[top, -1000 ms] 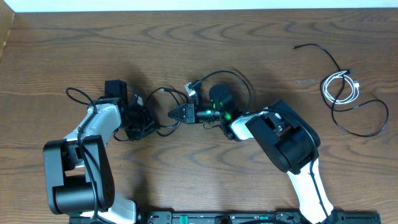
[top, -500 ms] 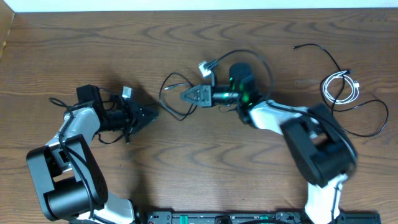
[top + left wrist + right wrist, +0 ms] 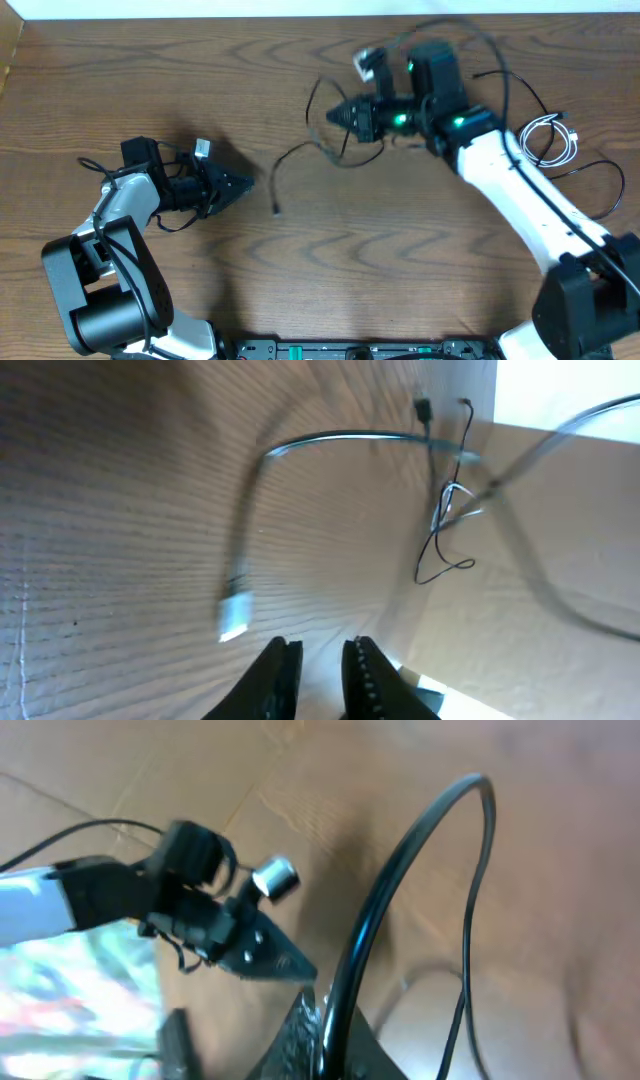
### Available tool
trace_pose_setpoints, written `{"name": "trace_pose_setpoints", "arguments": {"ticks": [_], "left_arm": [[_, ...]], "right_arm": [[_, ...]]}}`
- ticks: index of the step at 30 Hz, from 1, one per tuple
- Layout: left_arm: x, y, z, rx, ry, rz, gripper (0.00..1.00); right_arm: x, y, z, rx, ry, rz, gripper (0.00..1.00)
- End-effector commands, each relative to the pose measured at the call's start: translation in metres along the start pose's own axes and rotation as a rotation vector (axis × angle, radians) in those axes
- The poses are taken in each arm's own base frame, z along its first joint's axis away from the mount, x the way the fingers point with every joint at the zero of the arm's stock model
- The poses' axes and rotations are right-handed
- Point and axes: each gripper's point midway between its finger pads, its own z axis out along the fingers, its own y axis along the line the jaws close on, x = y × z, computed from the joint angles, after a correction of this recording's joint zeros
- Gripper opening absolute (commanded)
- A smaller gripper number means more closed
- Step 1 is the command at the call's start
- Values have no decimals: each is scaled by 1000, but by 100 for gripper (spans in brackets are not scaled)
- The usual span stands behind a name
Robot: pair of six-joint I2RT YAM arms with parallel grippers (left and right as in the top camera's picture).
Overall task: Untangle cables
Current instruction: 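Pull the black cable up-right with the right gripper to the right side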
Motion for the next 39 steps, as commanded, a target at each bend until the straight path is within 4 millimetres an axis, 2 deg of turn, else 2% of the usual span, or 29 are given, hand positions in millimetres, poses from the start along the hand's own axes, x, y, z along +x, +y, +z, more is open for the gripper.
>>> {"name": "trace_pose_setpoints", "arguments": {"ticks": [1, 4, 6, 10, 13, 15, 18, 22, 25, 29, 32, 37, 38, 39], "left_arm": [[-3, 5, 0, -38, -4, 22, 21], [-1, 9, 3, -73, 4, 18, 21], [1, 11, 5, -89, 10, 25, 21], [4, 8, 10, -92, 27, 37, 21], [6, 11, 13, -119, 34, 47, 21], [7, 13, 15, -144, 38, 50, 21], [9, 15, 19, -169, 48, 61, 21], [13, 13, 23, -172, 63, 73, 21], [13, 18, 24, -207, 61, 72, 21], [13, 24, 24, -243, 57, 64, 21], [13, 24, 24, -243, 58, 61, 21], [13, 24, 24, -243, 58, 61, 21], [13, 24, 24, -243, 58, 61, 21], [13, 24, 24, -243, 58, 61, 21]], "right_arm": [[-55, 29, -29, 11, -121, -308, 1], [-88, 34, -48, 37, -206, -408, 1], [-108, 24, -62, 104, -270, -439, 1], [-135, -21, -94, 319, -366, -419, 1], [-134, -58, -112, 457, -363, -351, 1], [-125, -80, -121, 513, -334, -296, 1], [-101, -111, -132, 597, -256, -190, 1], [-59, -150, -150, 741, -125, -39, 1], [-25, -172, -169, 858, -21, 64, 1], [10, -187, -194, 986, 92, 159, 1], [29, -193, -210, 1047, 153, 208, 1], [44, -195, -222, 1070, 197, 257, 1], [43, -197, -224, 1074, 193, 260, 7], [43, -197, -226, 1077, 190, 263, 20]]}}
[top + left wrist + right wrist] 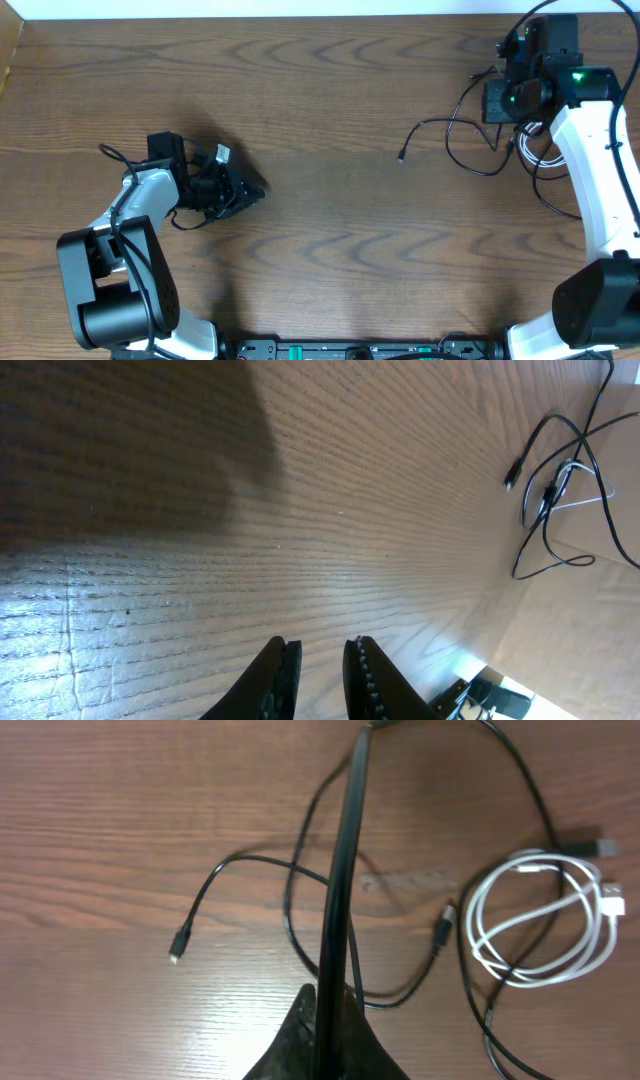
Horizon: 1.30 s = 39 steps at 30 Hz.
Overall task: Untangle cables
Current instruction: 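Pull the black cable up-right with the right gripper to the right side, then release the black cable on the right pile and open the left gripper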
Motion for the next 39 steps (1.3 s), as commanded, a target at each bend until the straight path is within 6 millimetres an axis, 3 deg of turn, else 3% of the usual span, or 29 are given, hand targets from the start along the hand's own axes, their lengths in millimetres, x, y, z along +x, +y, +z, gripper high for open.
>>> {"name": "trace_pose_setpoints", "arguments": {"ticks": [1, 5, 7, 11, 13, 17, 21, 25, 27, 29, 32, 33, 39], "left_arm": [[-3, -1, 1, -8, 0, 1, 21], [-3, -1, 1, -8, 0, 1, 21], [-3, -1, 1, -8, -1, 1, 21], [-4, 4, 0, -35, -6, -6, 22], [-5, 8, 0, -59, -12, -27, 22], [-5, 12, 1, -91, -16, -40, 22], [0, 7, 7, -96, 4, -17, 22], [5, 19, 15, -224, 9, -33, 22], [8, 26, 18, -307, 8, -38, 22], [10, 32, 21, -386, 1, -29, 22], [12, 40, 23, -499, -26, -34, 22], [12, 42, 24, -532, -37, -36, 22], [13, 36, 33, -590, -62, 20, 22]], "right_arm": [[-4, -13, 0, 43, -6, 10, 32], [-4, -16, 1, 45, -6, 15, 68], [-4, -18, 1, 55, -6, 16, 81], [-6, -30, 1, 125, -15, 17, 95], [-7, -24, 4, 92, -16, 26, 96], [-2, 15, 13, -125, 14, 21, 86], [14, 52, 29, -309, 83, 16, 85], [33, 67, 50, -327, 172, -1, 79], [41, 76, 57, -338, 207, -14, 68], [50, 88, 64, -345, 243, -35, 50], [58, 105, 72, -358, 273, -72, 6], [61, 112, 76, -364, 282, -87, 1], [74, 150, 105, -389, 303, -173, 1]]}}
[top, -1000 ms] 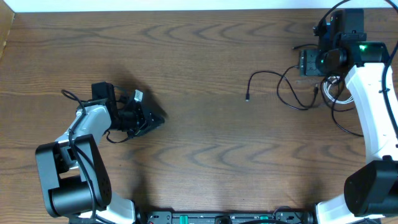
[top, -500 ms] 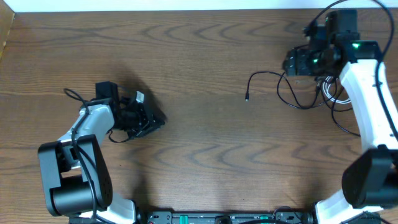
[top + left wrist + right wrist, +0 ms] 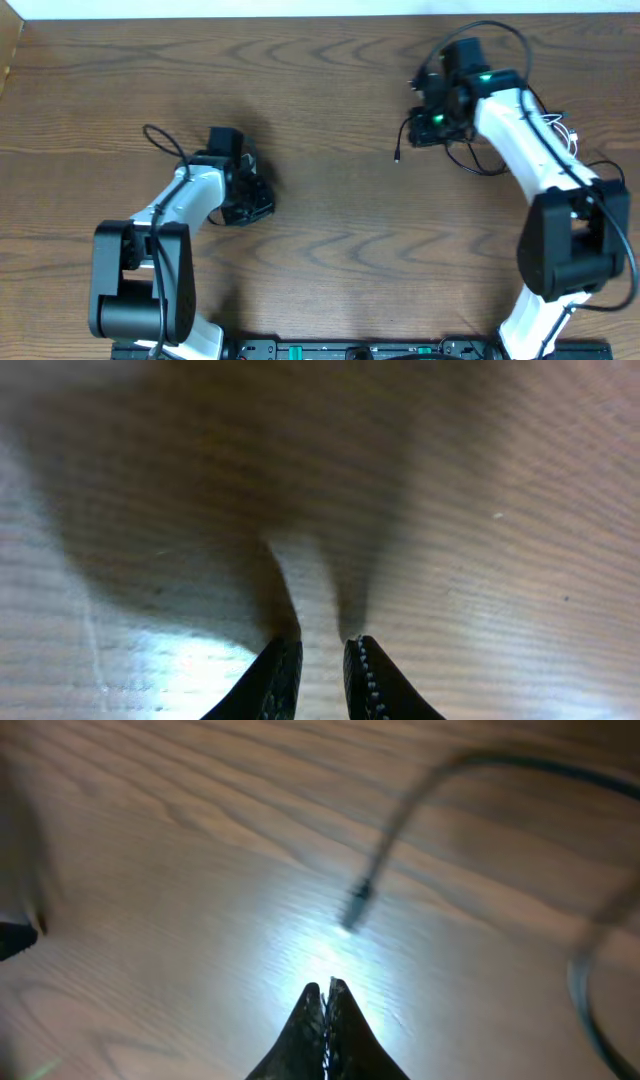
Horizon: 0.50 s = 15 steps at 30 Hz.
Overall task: Untangle cables
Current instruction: 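Release the black cable on the right pile and open the left gripper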
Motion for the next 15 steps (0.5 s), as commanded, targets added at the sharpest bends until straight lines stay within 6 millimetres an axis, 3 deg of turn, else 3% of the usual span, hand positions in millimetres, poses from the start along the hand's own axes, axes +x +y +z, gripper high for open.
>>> {"name": "trace_pose_setpoints", "arguments": {"ticks": [1, 8, 12, 15], "left_arm": [[-6, 8, 3, -94, -45, -5, 22], [-5, 8, 4, -114, -52, 9, 22], [-8, 15, 3, -152, -70, 9, 22], [-10, 18, 3, -169, -81, 9, 22]], "right_arm": [[9, 9, 33, -5, 59, -30, 1], [25, -26, 80, 189, 144, -33, 1], [32, -56, 85, 308, 176, -17, 1], [33, -80, 76, 407, 180, -2, 1]]}}
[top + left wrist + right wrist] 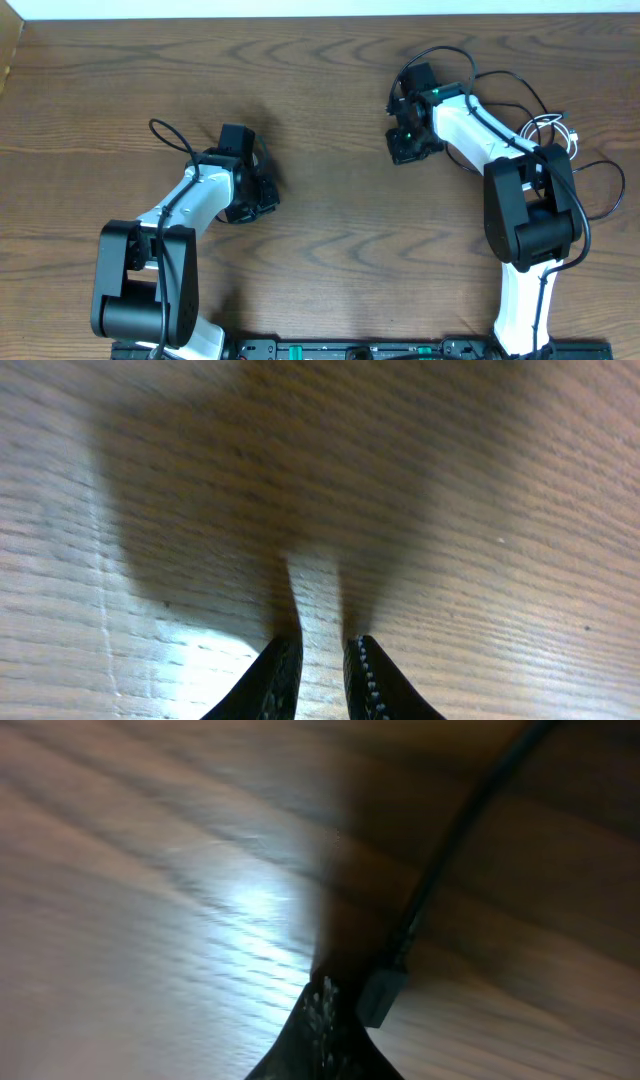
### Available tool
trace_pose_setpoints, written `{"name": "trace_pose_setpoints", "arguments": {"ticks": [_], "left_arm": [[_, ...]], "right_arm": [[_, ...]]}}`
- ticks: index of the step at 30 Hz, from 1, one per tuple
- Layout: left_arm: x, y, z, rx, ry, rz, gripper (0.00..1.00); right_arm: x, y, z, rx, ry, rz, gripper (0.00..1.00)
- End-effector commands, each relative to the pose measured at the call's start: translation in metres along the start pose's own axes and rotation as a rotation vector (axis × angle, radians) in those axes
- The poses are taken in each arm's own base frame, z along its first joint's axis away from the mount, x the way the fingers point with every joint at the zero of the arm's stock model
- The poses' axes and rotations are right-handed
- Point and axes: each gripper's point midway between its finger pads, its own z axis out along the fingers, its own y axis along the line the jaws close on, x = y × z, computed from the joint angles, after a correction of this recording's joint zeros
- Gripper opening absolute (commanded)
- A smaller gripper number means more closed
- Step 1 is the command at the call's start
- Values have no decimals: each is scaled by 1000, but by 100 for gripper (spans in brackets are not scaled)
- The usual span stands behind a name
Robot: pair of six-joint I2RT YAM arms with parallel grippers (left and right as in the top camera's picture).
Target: Untangle cables
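A thin black cable [455,840] runs down to its plug [380,995], which lies on the wood right beside my right gripper's tips [325,985]. That gripper is shut, its fingers pressed together, and the plug is outside them. In the overhead view the right gripper [402,148] points down at the table and hides the plug. More black cable loops [600,170] and a white coiled cable [552,135] lie at the far right. My left gripper [320,645] hovers close over bare wood at centre-left [260,200], with a narrow gap between its fingers and nothing in it.
The wooden table [330,260] fills the view. A white strip runs along its far edge [300,8]. The right arm's own black lead arcs above its wrist [440,55]. The left arm's lead curls at its elbow [165,130].
My right gripper has moved left and lower, and the black cable's plug, then ahead of it, now lies against its shut tips. The left gripper has shifted slightly to the right.
My right gripper was shut on the black cable, holding it up over the table's middle. Then it held it at the far right beside the white coil. Later it was shut on nothing near the free plug, and now sits at the plug. My left gripper moved rightward, empty.
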Motion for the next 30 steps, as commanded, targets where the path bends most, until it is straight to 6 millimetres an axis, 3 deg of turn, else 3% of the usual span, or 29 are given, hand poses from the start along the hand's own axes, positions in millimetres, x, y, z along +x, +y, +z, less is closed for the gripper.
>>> {"name": "trace_pose_setpoints", "arguments": {"ticks": [1, 4, 9, 12, 14, 15, 16, 24, 28, 30], "left_arm": [[-3, 16, 4, -87, -24, -7, 22], [-7, 22, 3, -123, -46, -6, 22], [-11, 30, 2, -168, -70, -6, 23], [-11, 30, 2, -168, -70, -6, 38], [-10, 31, 2, -171, -62, -7, 62], [-7, 32, 2, -177, -51, -8, 76], [-6, 33, 1, -179, -46, -9, 98], [-6, 33, 1, -179, -46, -9, 98], [-6, 33, 1, -179, -46, -9, 98], [-6, 33, 1, -179, -46, -9, 98]], "right_arm": [[11, -55, 9, 217, 44, 56, 1], [14, -83, 3, 305, 45, 120, 1], [17, -111, -1, 333, 38, 212, 1], [16, -124, -3, 335, 24, 247, 1], [12, -128, -3, 326, 6, 260, 1], [9, -126, -3, 306, -5, 263, 1], [7, -124, -3, 291, -11, 263, 1], [-37, -65, -24, 119, -129, 166, 4], [-49, -27, -23, 36, -163, 104, 5], [-50, -7, -22, -9, -166, 73, 11]]}}
